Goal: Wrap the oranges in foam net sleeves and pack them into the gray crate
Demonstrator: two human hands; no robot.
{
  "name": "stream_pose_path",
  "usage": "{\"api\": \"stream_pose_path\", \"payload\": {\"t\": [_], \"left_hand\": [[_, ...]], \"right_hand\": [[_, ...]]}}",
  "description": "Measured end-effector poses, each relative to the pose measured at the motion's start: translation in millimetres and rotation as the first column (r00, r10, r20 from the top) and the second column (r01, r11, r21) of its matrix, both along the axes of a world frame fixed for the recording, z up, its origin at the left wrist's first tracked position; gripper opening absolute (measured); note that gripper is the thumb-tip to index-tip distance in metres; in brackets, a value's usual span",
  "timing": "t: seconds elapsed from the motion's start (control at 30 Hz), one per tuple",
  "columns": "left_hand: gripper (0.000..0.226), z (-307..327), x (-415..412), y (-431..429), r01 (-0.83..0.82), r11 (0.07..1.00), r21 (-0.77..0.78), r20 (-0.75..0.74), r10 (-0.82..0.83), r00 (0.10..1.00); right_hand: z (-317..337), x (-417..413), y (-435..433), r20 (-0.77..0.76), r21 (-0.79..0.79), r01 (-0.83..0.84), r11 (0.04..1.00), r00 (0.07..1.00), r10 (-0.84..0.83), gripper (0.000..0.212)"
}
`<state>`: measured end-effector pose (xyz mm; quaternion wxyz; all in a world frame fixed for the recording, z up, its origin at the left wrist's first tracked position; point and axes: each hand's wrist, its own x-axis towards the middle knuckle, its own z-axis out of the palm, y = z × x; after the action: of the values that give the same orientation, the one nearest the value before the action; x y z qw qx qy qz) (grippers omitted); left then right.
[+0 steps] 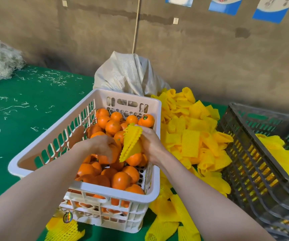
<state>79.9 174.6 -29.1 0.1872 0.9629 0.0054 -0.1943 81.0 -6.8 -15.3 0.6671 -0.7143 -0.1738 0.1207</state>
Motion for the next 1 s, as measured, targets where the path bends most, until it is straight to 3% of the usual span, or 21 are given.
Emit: {"api": "stream_pose_path", "payload": {"t": [0.07, 0.13, 0.2, 0.23, 0.33, 0.4, 0.43, 0.47, 0.53, 0.63, 0.7, 0.77, 0.83, 0.87, 0.93, 1.0], "left_hand": [[0.050, 12.9, -2.4, 2.1, -0.140, 0.917, -0.372, 0.025, 0.161, 0.987], [0.046, 29.3, -9.8, -4.1, -0.214, 0.687, -0.694, -0.046, 0.255, 0.966], [0.049, 39.8, -16.9, -15.5, -0.208, 0.419, -0.884, -0.107, 0.252, 0.962], [0.048, 44.2, -20.1, -24.4, -0.187, 0.305, -0.934, -0.113, 0.243, 0.963], [0.040, 50.2, -27.8, -55.0, -0.160, 0.079, -0.984, -0.137, 0.241, 0.961], [0.028, 53.2, -32.3, -75.9, -0.189, -0.088, -0.978, -0.205, 0.236, 0.950], [0.023, 54.6, -34.5, -85.4, -0.200, -0.150, -0.968, -0.233, 0.242, 0.942], [0.019, 55.0, -35.4, -94.4, -0.202, -0.184, -0.962, -0.246, 0.267, 0.932], [0.022, 54.0, -36.6, -111.5, -0.193, -0.178, -0.965, -0.243, 0.328, 0.913], [0.034, 53.4, -42.7, -135.5, -0.194, -0.121, -0.974, -0.226, 0.390, 0.892], [0.025, 55.0, -48.7, -150.9, -0.161, -0.101, -0.982, -0.189, 0.479, 0.857], [0.016, 55.7, -52.4, -165.0, -0.112, 0.038, -0.993, -0.068, 0.591, 0.804], [0.020, 53.6, -54.9, -176.3, -0.016, 0.283, -0.959, 0.181, 0.655, 0.734], [0.023, 50.8, -56.0, -181.1, 0.027, 0.359, -0.933, 0.274, 0.657, 0.702], [0.030, 43.2, -59.2, -191.1, 0.080, 0.396, -0.915, 0.342, 0.653, 0.676], [0.046, 38.6, -60.6, -199.6, 0.079, 0.347, -0.935, 0.300, 0.650, 0.698]], "right_hand": [[6.7, -3.1, -6.5, -0.011, 0.025, -0.003, 1.000, 1.000, 0.003, 0.033], [13.8, -5.2, -14.1, -0.048, 0.108, -0.036, 0.994, 0.998, 0.041, 0.046], [19.9, -11.1, -26.5, -0.097, 0.123, -0.045, 0.991, 0.994, 0.057, 0.033], [18.4, -9.6, -33.4, -0.111, 0.152, -0.065, 0.986, 0.990, 0.082, 0.026], [21.3, -19.7, -50.9, -0.082, 0.075, -0.034, 0.997, 0.996, 0.040, 0.039], [21.1, -22.0, -60.6, -0.113, 0.232, -0.052, 0.971, 0.990, 0.080, 0.064], [25.1, -25.0, -62.1, -0.195, 0.435, -0.058, 0.899, 0.968, 0.157, 0.034], [29.1, -28.0, -64.3, -0.242, 0.528, -0.009, 0.849, 0.957, 0.161, 0.030], [34.9, -34.1, -73.2, -0.260, 0.562, 0.028, 0.827, 0.955, 0.144, 0.022], [42.1, -45.7, -82.1, -0.056, 0.362, -0.068, 0.930, 0.994, 0.094, 0.013], [44.3, -49.4, -84.7, 0.027, 0.260, -0.051, 0.964, 0.999, 0.045, 0.022], [44.4, -53.3, -86.9, 0.108, 0.208, 0.050, 0.977, 0.991, -0.074, 0.022], [44.6, -58.2, -90.8, 0.217, 0.164, 0.138, 0.977, 0.961, -0.172, 0.022], [43.5, -60.7, -93.1, 0.286, 0.130, 0.191, 0.973, 0.933, -0.221, 0.023], [40.9, -65.4, -96.8, 0.400, 0.090, 0.290, 0.953, 0.866, -0.301, 0.026], [39.7, -70.4, -100.1, 0.452, 0.109, 0.357, 0.928, 0.814, -0.366, 0.026]]}}
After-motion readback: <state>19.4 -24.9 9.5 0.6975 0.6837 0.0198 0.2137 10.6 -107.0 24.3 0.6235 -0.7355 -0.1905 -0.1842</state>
